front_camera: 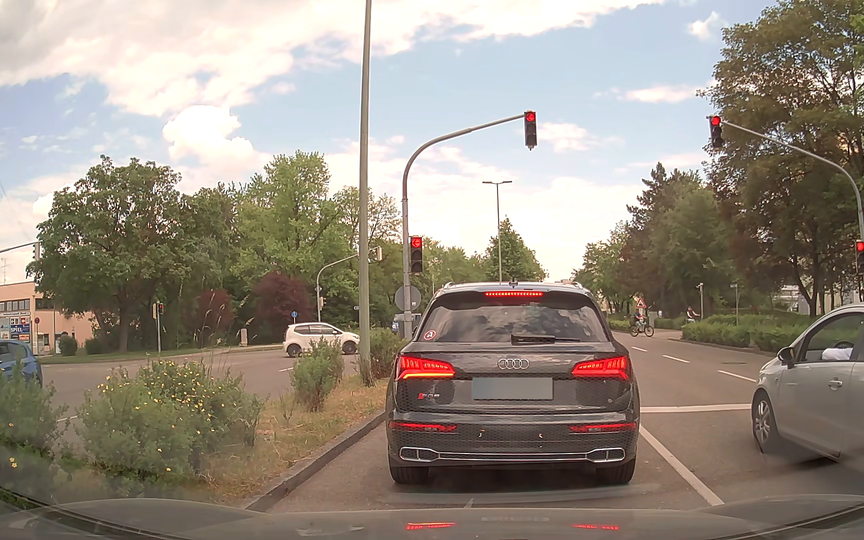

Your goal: Follow the waypoints while adhering to traffic rules and regulations

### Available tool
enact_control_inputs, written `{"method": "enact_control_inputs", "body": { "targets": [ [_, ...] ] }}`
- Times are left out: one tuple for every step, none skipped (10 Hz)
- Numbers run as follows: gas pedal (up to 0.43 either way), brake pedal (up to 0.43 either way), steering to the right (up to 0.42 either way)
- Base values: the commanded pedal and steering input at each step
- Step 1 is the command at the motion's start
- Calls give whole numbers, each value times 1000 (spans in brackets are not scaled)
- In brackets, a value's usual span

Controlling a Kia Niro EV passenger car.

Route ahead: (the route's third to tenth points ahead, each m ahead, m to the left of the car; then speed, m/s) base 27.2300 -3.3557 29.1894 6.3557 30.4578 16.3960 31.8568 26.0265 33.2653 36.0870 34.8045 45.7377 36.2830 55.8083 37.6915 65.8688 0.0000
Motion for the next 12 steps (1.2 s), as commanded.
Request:
{"method": "enact_control_inputs", "body": {
  "targets": [
    [0, 445, 29],
    [0, 445, 29],
    [0, 451, 28],
    [0, 445, 28],
    [0, 445, 29],
    [0, 451, 29],
    [0, 445, 28],
    [0, 445, 29],
    [0, 445, 28],
    [0, 439, 28],
    [0, 445, 28],
    [0, 445, 28]
  ]
}}
